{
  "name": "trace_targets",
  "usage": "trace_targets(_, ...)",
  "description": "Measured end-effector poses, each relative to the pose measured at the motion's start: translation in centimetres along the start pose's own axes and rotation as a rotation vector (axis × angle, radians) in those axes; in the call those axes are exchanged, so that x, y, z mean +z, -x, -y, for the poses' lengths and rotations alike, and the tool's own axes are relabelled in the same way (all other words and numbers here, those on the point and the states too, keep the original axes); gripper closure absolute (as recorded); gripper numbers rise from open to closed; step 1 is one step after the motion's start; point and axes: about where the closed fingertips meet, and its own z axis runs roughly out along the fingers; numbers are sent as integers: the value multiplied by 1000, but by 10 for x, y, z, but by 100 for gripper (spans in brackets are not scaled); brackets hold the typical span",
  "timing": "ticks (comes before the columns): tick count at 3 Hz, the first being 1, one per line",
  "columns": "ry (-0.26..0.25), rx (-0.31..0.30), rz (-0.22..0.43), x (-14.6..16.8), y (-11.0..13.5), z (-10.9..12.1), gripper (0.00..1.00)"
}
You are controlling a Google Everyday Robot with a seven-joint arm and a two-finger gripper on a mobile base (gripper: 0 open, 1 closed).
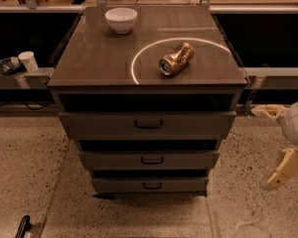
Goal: Open bottom drawer
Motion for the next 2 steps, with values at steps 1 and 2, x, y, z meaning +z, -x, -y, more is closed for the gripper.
trace_targets(1,-16,-23,-107,24,-2,0,0)
trace_targets(2,-33,-61,-211,80,-32,-8,0)
